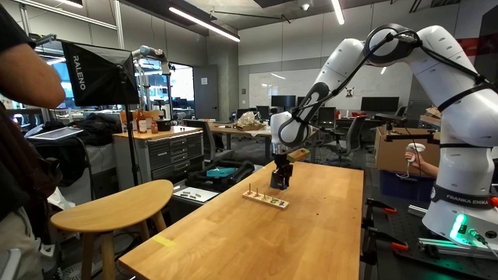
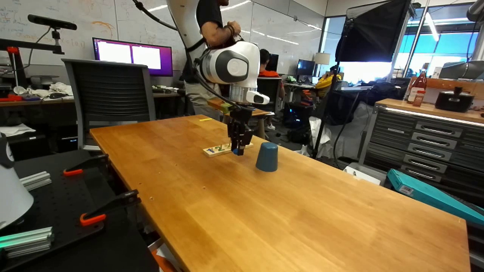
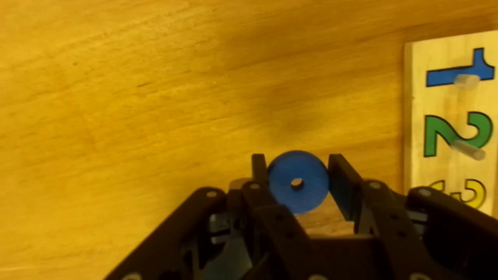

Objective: Remove the blue ring from the wooden stand and place it on the table

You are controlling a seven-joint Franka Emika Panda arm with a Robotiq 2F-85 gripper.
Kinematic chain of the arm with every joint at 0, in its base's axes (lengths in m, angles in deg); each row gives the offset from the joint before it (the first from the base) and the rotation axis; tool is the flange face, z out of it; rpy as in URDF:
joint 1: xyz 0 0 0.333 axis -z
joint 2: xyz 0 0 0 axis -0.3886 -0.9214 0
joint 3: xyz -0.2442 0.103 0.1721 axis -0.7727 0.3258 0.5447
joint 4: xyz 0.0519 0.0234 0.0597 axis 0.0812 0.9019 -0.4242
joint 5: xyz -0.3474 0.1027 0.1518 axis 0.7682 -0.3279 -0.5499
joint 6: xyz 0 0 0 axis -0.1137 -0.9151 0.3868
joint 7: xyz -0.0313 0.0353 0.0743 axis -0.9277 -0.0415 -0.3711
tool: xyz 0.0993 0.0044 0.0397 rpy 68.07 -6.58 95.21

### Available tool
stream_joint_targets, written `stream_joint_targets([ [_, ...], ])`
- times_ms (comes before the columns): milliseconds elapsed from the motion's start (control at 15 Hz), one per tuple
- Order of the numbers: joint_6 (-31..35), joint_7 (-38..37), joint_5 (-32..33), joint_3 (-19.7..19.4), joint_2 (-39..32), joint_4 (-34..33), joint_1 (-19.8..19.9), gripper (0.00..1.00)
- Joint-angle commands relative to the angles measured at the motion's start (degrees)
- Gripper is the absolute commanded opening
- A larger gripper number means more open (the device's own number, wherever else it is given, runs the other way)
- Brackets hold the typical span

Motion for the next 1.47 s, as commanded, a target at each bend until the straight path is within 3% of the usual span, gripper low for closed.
stream_joint_targets([
  [0, -0.7, 0.0, 0.4, 0.1, -2.3, -1.8, 0.5, 0.20],
  [133, -0.7, -0.1, 0.4, 0.4, -1.3, -1.1, 0.0, 0.69],
  [267, -0.5, -0.3, 0.7, 0.9, 1.4, 0.5, -0.9, 0.72],
  [533, -2.9, 0.3, 0.6, 2.8, 11.2, 4.6, -2.6, 0.99],
  [1067, -20.0, 3.4, 2.7, 4.7, 31.4, 8.3, -2.0, 1.00],
  [1133, -22.2, 2.4, 3.7, 4.5, 32.9, 8.3, -1.6, 1.00],
  [1200, -19.3, 2.4, 2.0, 5.3, 28.4, 6.1, -1.8, 1.00],
  [1400, -21.8, 2.5, 2.7, 5.1, 32.0, 7.3, -1.0, 1.00],
])
